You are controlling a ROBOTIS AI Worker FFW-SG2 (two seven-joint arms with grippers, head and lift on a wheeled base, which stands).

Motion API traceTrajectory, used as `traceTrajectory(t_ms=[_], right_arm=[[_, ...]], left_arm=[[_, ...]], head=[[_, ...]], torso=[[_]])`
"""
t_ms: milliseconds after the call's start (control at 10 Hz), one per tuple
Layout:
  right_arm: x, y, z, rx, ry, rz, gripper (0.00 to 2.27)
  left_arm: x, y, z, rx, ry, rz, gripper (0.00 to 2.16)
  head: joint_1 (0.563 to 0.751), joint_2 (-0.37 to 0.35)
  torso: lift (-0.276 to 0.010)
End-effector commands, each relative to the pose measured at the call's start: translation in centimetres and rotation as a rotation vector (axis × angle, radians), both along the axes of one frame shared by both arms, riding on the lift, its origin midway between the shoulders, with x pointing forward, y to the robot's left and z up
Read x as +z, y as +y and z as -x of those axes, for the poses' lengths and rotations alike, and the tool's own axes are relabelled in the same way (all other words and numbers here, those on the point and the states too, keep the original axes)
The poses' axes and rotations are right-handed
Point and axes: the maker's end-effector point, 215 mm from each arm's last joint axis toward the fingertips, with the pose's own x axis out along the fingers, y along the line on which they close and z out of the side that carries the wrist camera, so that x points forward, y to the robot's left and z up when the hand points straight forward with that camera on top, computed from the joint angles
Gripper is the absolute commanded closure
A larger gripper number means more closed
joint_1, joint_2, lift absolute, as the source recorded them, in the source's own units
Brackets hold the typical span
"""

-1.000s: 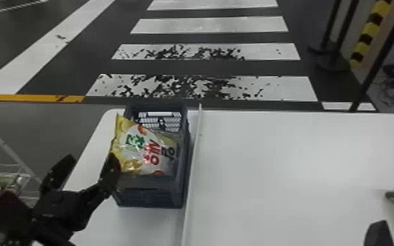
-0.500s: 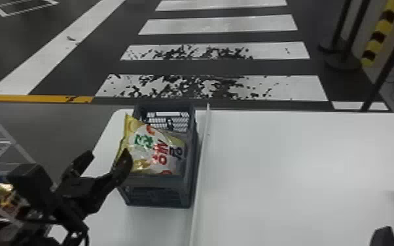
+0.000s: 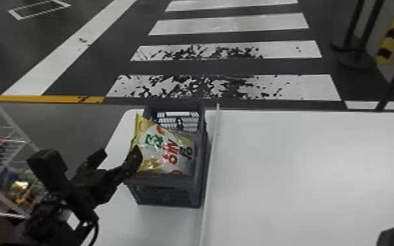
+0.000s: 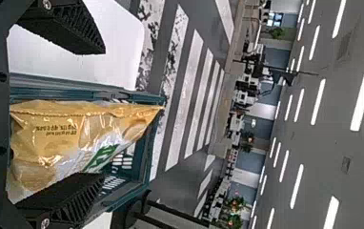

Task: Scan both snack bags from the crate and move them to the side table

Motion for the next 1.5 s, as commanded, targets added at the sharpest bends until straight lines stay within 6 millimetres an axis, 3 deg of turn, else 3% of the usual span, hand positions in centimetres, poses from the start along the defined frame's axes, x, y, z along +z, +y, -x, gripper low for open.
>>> traceTrajectory(t_ms=[0,400,800,900,1000,1200,1400], right_arm=[[0.0,0.0,0.0,0.007,-0.001,0.004,0.11],[0.1,0.3,0.0,0.022,0.0,0.009,0.11],[0.0,0.3,0.0,0.026,0.001,0.013,0.11],[0.0,0.3,0.0,0.028,0.001,0.014,0.11],[-0.1,0.3,0.0,0.028,0.004,0.014,0.11],[0.0,0.3,0.0,0.027,0.002,0.008,0.1],[-0.1,0.4,-0.1,0.029,0.002,0.004,0.1]], left_arm=[[-0.5,-0.7,-1.1,-0.016,0.028,0.013,0.08],[-1.2,-2.9,-3.4,-0.047,0.06,0.016,0.08],[-2.5,-2.9,-4.5,-0.035,0.086,-0.001,0.08],[-2.4,-2.9,-4.6,-0.032,0.082,-0.003,0.26],[-2.2,-2.8,-4.6,-0.023,0.076,-0.008,0.6],[-2.2,-2.6,-4.6,-0.015,0.077,-0.011,1.55],[-1.9,-2.6,-4.7,-0.02,0.072,-0.01,1.75]], head=[[0.695,0.176],[0.695,0.141],[0.695,0.123],[0.695,0.123],[0.695,0.122],[0.695,0.124],[0.695,0.126]], torso=[[-0.095],[-0.095],[-0.095],[-0.095],[-0.095],[-0.095],[-0.095]])
